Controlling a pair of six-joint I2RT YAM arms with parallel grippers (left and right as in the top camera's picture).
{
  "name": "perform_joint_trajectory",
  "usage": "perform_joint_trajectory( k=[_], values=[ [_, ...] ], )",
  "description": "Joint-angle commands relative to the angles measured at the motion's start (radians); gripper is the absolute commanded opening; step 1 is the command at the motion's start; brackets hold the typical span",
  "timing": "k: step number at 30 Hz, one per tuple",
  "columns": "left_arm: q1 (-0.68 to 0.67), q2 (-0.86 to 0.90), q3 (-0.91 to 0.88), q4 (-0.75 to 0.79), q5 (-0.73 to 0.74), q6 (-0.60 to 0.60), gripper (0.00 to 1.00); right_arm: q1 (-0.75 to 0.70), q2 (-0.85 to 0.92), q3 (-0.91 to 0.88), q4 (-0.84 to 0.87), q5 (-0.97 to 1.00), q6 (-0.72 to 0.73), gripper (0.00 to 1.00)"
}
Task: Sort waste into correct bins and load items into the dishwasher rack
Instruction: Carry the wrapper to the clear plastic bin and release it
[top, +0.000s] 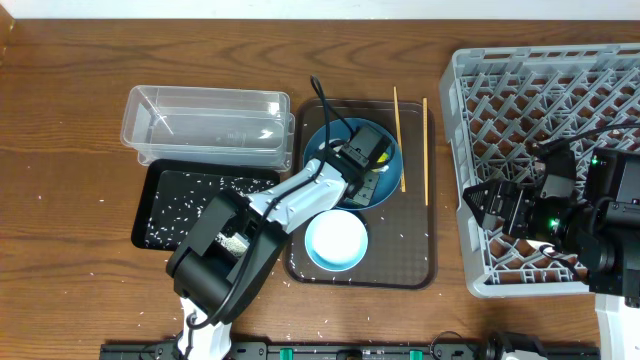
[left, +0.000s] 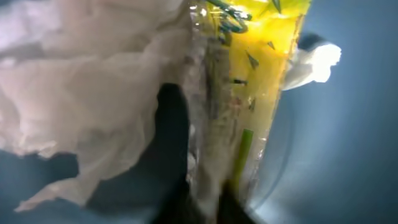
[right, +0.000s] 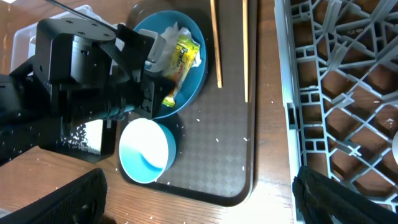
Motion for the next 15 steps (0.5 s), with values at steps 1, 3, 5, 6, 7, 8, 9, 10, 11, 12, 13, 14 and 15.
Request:
perform_joint_trajectory(
  k=[1,3,5,6,7,8,9,10,11,12,13,14,15],
  values=[
    [0.0,-0.05,-0.007,-0.035,0.018,0.006,0.06,0.007,0.002,-0.006,-0.005,0.003,0.006,0.94],
    [0.0,-0.105,-0.006,-0.052,0.017,0.006,0.06,0.007,0.002,-0.006,-0.006,0.003,0.006,0.94],
    [0.0,-0.171,-0.006,-0.064,0.016,0.007,0.06,0.007,0.002,-0.006,-0.006,0.003,0.006,0.94],
    [0.0,-0.208,-0.006,-0.068,0.013,0.007,0.06,0.007,0.002,-0.006,-0.006,0.003,0.006,0.94],
    [0.0,-0.238,-0.006,-0.071,0.013,0.007,0.06,0.007,0.002,-0.006,-0.006,0.003,0.006,0.94],
    [0.002,-0.271,-0.006,-0.071,0.013,0.007,0.06,0.007,0.002,-0.006,-0.006,0.003,0.006,0.94],
    [0.004,-0.298,-0.006,-0.071,0.013,0.007,0.06,0.007,0.002,-0.006,-0.006,0.003,0.006,0.94],
    [0.007,-0.323,-0.006,-0.071,0.013,0.007,0.06,0.007,0.002,-0.006,-0.006,0.003,0.006,0.94],
    [0.01,-0.349,-0.006,-0.071,0.013,0.007,0.06,0.007,0.002,-0.006,-0.006,0.003,0.006,0.94],
    [0.015,-0.37,-0.006,-0.071,0.013,0.007,0.06,0.007,0.002,-0.006,-0.006,0.003,0.006,0.94],
    [0.021,-0.386,-0.006,-0.071,0.006,0.008,0.06,0.007,0.002,-0.006,-0.006,0.003,0.006,0.94],
    [0.029,-0.403,-0.006,-0.074,-0.021,0.008,0.06,0.007,0.002,-0.006,-0.006,0.003,0.006,0.94],
    [0.035,-0.411,-0.006,-0.076,-0.052,0.008,0.06,0.007,0.002,-0.006,-0.007,0.003,0.006,0.94]
  ],
)
